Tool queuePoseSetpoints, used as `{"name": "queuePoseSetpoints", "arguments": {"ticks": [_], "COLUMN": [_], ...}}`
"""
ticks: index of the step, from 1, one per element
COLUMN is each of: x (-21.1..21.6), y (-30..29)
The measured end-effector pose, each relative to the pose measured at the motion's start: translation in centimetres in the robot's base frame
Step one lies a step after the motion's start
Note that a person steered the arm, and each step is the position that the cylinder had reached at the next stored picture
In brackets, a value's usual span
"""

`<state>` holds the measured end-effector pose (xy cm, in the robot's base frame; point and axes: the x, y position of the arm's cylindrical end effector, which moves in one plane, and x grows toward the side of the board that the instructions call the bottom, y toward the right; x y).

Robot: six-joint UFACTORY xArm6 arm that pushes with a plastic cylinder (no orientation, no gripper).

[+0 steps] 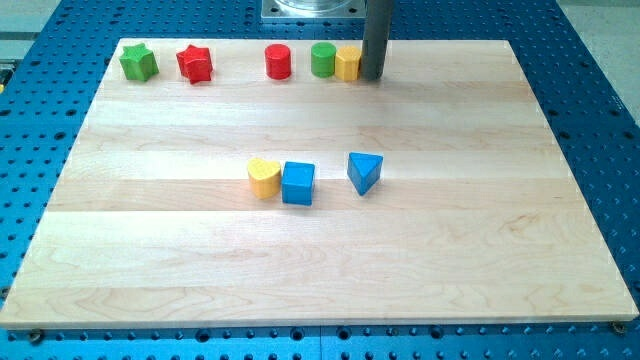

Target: Push the hexagon into the green circle

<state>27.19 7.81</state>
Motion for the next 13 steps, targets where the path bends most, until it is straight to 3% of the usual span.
{"name": "queuePoseSetpoints", "arguments": {"ticks": [1, 2, 3, 4, 9, 12, 13], "x": [0.8, -4.5, -7.9, -7.9, -5.2, -5.2, -5.5], "y": [2.1, 7.3, 4.8, 1.1, -4.4, -5.6, -2.3]}}
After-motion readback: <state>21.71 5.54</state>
